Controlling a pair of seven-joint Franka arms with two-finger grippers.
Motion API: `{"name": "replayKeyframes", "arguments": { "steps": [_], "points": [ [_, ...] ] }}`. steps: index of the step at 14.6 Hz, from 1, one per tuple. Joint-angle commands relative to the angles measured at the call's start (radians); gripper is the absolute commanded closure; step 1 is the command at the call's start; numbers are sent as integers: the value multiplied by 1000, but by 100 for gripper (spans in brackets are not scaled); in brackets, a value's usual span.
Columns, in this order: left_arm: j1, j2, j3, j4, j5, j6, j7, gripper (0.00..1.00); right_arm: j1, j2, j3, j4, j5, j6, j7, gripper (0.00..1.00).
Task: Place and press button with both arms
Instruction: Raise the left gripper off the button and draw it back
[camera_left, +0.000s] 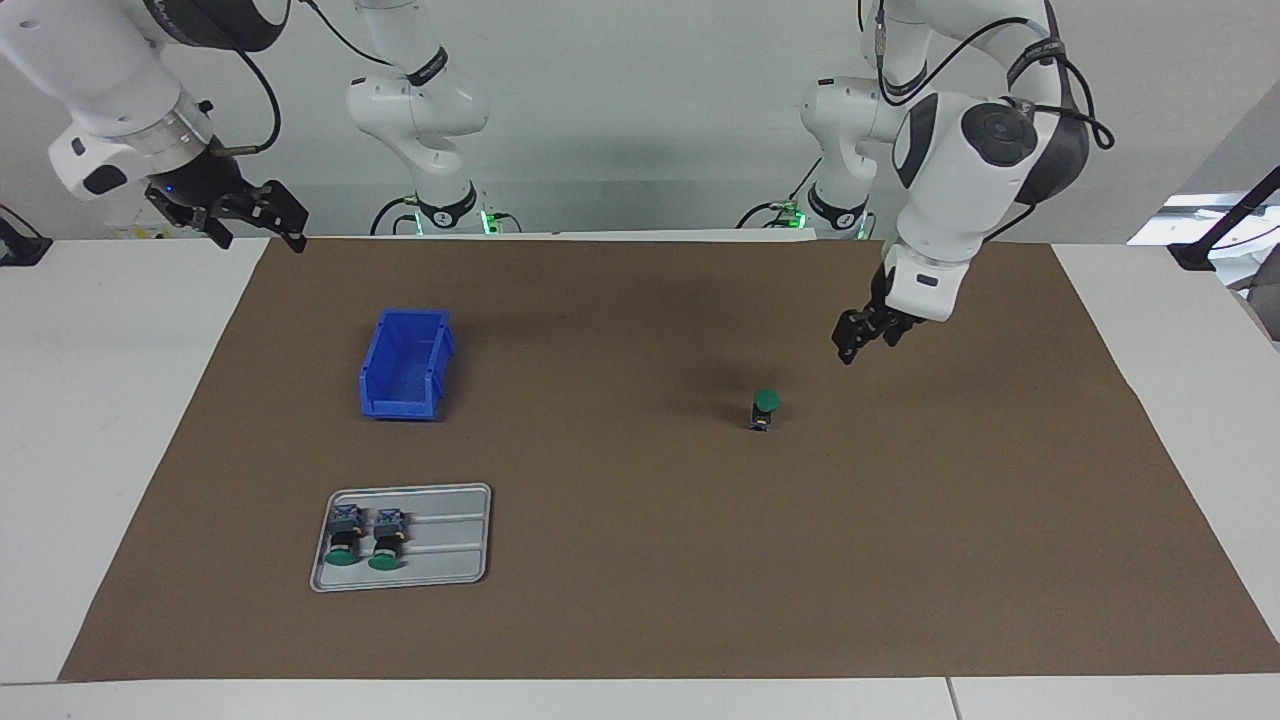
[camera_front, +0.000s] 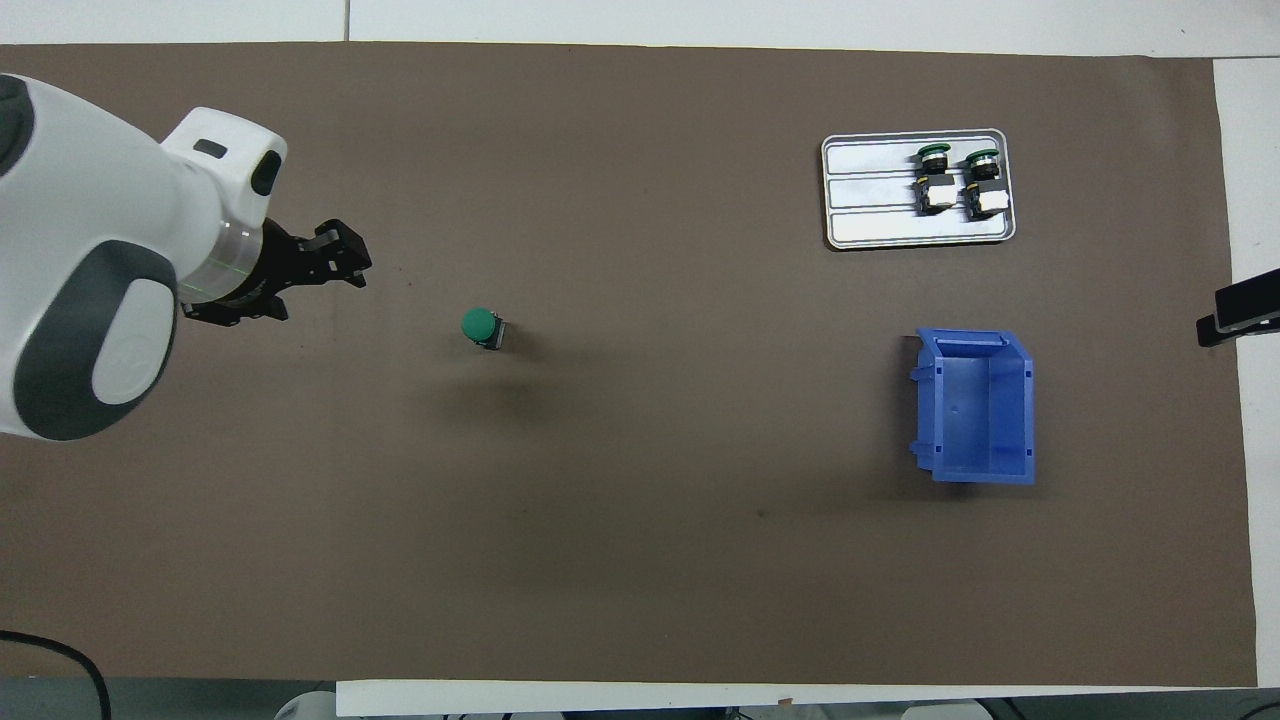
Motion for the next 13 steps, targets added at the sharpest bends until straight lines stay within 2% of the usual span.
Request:
{"name": "replayKeyframes", "arguments": {
  "steps": [1, 5, 8, 13],
  "points": [
    [69, -35, 1, -8, 3, -82, 137, 0, -3, -16, -1, -19, -1, 0, -12, 0],
    [148, -59, 4, 40, 7, -197, 250, 0, -3, -16, -1, -19, -1, 0, -12, 0],
    [174, -29, 6, 197, 29, -363, 277, 0, -3, -16, -1, -19, -1, 0, -12, 0],
    [174, -45, 47, 225, 27, -421, 411, 0, -3, -16, -1, -19, -1, 0, -12, 0]
  ]
}}
